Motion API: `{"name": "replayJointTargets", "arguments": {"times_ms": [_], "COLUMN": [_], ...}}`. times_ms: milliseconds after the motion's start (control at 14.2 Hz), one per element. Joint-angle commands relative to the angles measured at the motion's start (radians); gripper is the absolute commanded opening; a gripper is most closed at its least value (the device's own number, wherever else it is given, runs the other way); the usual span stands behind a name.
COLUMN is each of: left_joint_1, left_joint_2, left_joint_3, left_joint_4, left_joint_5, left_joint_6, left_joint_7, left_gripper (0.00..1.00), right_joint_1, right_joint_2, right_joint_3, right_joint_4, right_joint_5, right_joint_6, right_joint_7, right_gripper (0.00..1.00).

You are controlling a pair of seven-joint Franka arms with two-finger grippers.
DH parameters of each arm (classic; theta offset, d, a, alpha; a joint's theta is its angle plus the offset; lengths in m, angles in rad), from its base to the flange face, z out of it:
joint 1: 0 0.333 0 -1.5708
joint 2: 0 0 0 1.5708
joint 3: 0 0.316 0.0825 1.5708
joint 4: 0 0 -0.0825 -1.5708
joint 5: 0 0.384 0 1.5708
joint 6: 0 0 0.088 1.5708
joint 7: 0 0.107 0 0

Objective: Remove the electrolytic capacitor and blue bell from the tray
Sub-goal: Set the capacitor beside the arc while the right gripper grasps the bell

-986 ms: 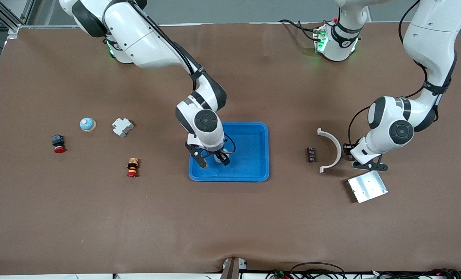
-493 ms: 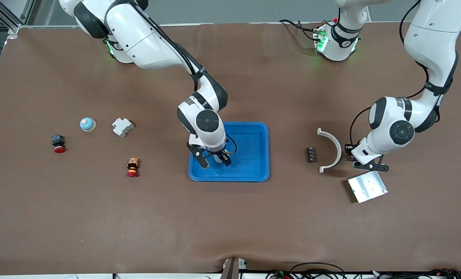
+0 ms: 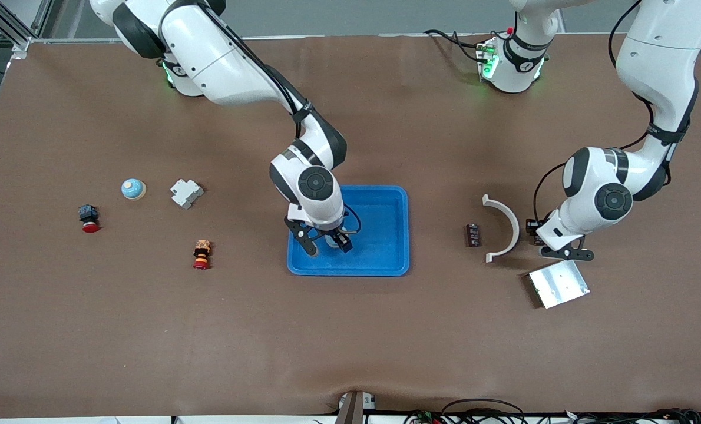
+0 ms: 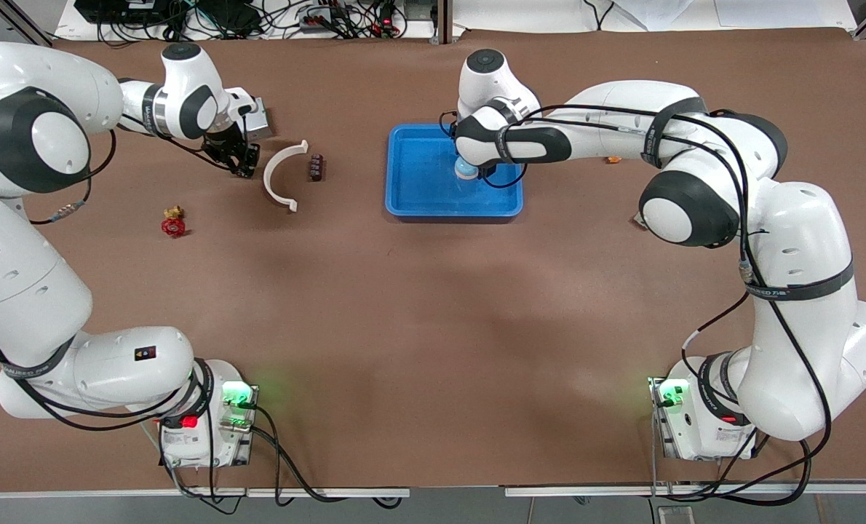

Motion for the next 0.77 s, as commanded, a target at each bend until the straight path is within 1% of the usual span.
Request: {"name": "replayJointTargets", "arguments": {"times_ms": [0, 70, 141, 352, 493, 563, 634, 704], "left_joint_1": [0.005, 0.005, 0.005, 0.003, 0.003, 0.003, 0.002, 0.002], "left_joint_2": [-0.004, -0.006, -0.01, -0.023, -0.053, -0.078, -0.102, -0.13], "left_joint_3": [-0.004, -0.004, -0.004, -0.005, -0.007, -0.01, -0.011, -0.011], "left_joint_4": [0.002, 0.002, 0.002, 0.002, -0.004, -0.004, 0.005, 0.007], "left_joint_5": [0.018, 0.018, 0.016, 0.016, 0.016, 0.015, 0.013, 0.012], "left_joint_6": [0.003, 0.0, -0.003, -0.015, -0.021, -0.07, -0.128, -0.162], "left_joint_7": [-0.033, -0.033, -0.033, -0.047, -0.046, -0.043, -0.041, -0.041], "left_gripper": [1.0, 1.0, 1.0, 1.0, 1.0, 1.0, 1.0, 1.0], "right_joint_1": [0.015, 0.015, 0.015, 0.007, -0.002, -0.005, -0.011, -0.025], "right_joint_2": [0.021, 0.021, 0.021, 0.013, -0.002, -0.011, -0.014, -0.016], "right_joint_3": [-0.009, -0.009, -0.008, -0.008, -0.008, -0.006, -0.005, -0.003], "right_joint_4": [0.034, 0.034, 0.034, 0.035, 0.035, 0.04, 0.067, 0.107], "right_joint_5": [-0.013, -0.012, -0.01, -0.003, 0.002, 0.002, 0.004, 0.005], "right_joint_6": [-0.008, -0.008, -0.008, -0.022, -0.025, -0.049, -0.107, -0.194], "right_joint_7": [-0.007, -0.011, -0.008, -0.011, -0.012, -0.015, -0.036, -0.075], "right_gripper": [0.42, 0.17, 0.0, 0.0, 0.0, 0.0, 0.0, 0.0]}}
